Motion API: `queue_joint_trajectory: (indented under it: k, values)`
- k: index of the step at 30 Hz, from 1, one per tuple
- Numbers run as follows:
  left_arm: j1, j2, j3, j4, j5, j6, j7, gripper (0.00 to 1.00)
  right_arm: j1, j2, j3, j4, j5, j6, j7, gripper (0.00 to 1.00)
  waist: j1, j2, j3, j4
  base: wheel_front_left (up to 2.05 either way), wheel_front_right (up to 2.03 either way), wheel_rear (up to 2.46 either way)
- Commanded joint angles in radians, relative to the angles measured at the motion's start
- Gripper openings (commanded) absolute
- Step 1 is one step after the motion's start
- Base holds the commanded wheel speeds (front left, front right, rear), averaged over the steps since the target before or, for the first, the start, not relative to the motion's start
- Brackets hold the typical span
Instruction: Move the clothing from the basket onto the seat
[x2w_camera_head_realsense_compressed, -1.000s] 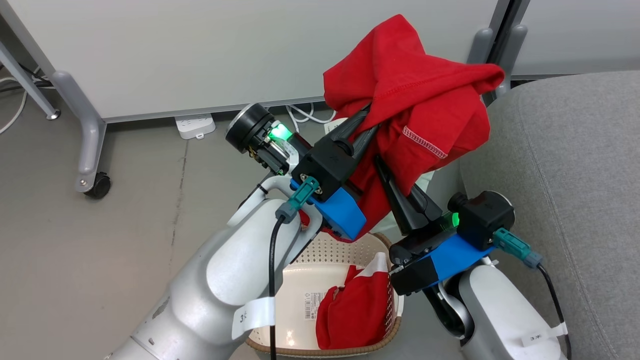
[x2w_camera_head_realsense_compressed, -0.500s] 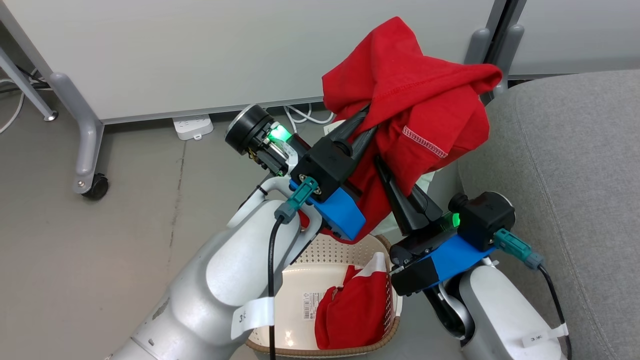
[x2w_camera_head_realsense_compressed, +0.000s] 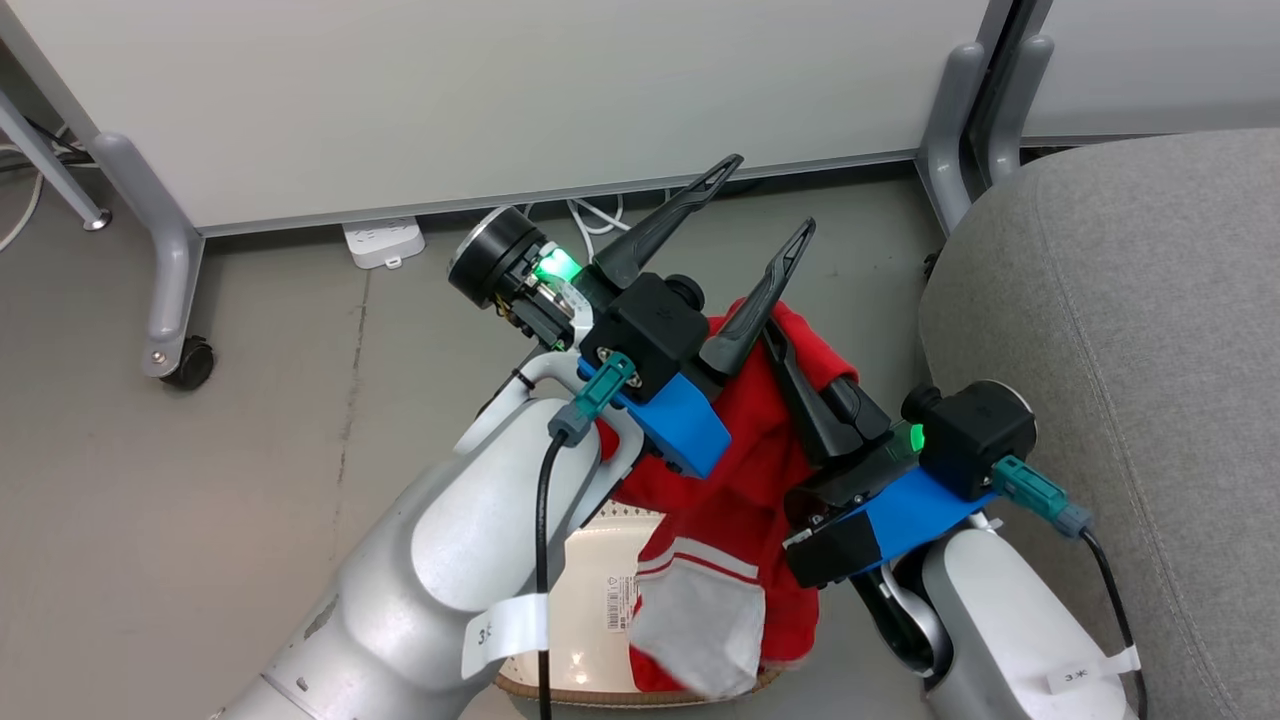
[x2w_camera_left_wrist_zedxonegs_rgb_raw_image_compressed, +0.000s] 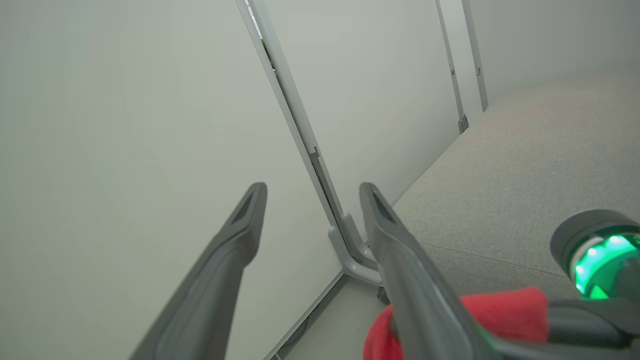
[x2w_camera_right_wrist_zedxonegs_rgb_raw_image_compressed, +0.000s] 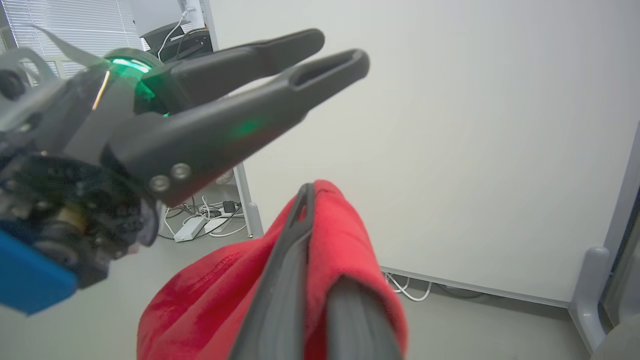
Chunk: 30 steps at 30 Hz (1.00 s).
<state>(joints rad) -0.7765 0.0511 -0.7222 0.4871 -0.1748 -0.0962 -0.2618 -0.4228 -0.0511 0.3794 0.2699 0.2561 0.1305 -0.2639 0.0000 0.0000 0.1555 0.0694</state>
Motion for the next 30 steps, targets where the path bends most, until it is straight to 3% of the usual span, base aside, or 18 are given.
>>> queue_joint_trajectory:
  k: [1,15,30]
  values:
    - [-0.002,-0.001,0.005,-0.002,-0.001,0.006,-0.005,1.00,0.002,0.001,-0.004,-0.002,-0.004,0.000,-0.001,0.00,0.0000,0.0000,0.002,-0.001,0.00,0.00,0.00]
    - [-0.012,-0.001,0.008,0.005,-0.006,0.001,-0.005,1.00,-0.015,0.001,-0.069,-0.004,-0.027,0.000,-0.001,0.00,0.0000,0.0000,0.034,-0.030,0.00,0.00,0.00]
    - [-0.021,-0.001,-0.020,0.030,0.000,-0.011,-0.004,1.00,-0.057,0.001,-0.249,-0.048,-0.076,0.000,-0.001,0.00,0.0000,0.0000,0.126,-0.145,0.00,0.00,0.00]
